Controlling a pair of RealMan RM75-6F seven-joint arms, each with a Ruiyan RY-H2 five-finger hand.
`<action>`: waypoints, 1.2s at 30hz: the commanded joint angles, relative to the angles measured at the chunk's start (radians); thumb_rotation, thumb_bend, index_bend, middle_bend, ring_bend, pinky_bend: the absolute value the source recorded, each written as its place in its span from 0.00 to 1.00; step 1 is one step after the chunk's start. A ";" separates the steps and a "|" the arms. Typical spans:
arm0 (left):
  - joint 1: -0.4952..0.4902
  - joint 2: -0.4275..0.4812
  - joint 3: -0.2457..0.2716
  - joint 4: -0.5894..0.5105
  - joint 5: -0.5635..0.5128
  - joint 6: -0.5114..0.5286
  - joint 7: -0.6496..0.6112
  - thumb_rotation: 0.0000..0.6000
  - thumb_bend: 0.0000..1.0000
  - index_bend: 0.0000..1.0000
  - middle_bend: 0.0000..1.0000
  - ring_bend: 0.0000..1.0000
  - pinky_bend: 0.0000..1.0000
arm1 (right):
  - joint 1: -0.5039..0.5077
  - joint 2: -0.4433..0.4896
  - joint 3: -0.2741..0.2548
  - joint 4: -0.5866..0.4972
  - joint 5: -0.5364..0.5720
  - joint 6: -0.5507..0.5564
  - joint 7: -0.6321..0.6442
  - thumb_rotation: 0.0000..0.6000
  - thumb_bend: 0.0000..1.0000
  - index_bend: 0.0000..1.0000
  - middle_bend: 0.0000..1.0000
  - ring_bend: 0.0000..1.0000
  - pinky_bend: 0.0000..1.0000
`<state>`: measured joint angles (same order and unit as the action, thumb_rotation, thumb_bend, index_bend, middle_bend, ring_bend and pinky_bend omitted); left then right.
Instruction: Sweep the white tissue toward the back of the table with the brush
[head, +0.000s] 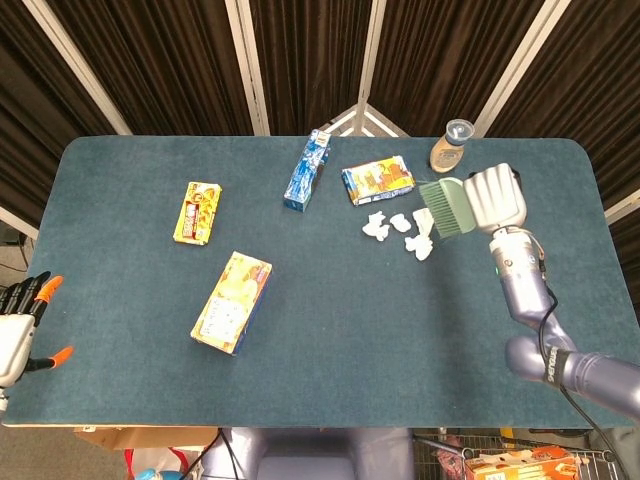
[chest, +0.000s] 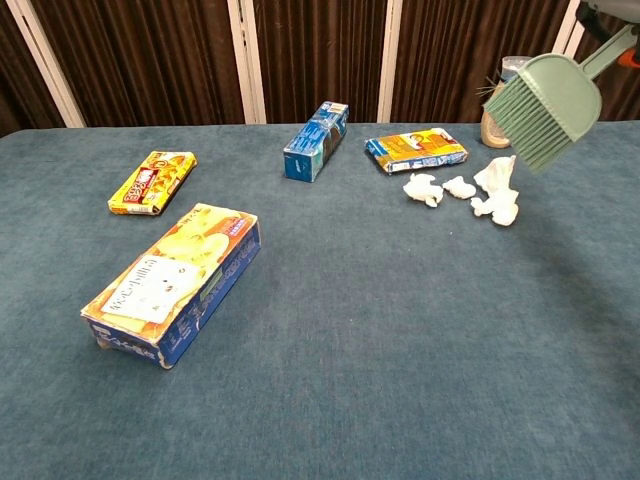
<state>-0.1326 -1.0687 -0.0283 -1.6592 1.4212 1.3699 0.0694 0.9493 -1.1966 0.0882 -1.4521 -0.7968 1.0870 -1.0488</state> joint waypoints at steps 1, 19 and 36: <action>-0.001 -0.002 0.001 -0.001 0.003 0.000 0.002 1.00 0.00 0.00 0.00 0.00 0.00 | -0.023 0.037 0.000 -0.094 -0.052 0.018 0.050 1.00 0.73 0.84 1.00 1.00 0.97; -0.008 -0.001 0.001 -0.003 -0.009 -0.020 0.001 1.00 0.00 0.00 0.00 0.00 0.00 | 0.068 -0.132 0.001 -0.048 -0.102 -0.092 -0.021 1.00 0.73 0.84 1.00 1.00 0.97; -0.002 0.015 0.001 -0.017 -0.044 -0.034 -0.003 1.00 0.00 0.00 0.00 0.00 0.00 | 0.138 -0.330 -0.059 0.365 -0.051 -0.219 -0.160 1.00 0.73 0.84 1.00 1.00 0.97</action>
<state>-0.1354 -1.0540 -0.0281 -1.6758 1.3768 1.3360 0.0664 1.0883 -1.5065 0.0385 -1.1279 -0.8674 0.8755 -1.1900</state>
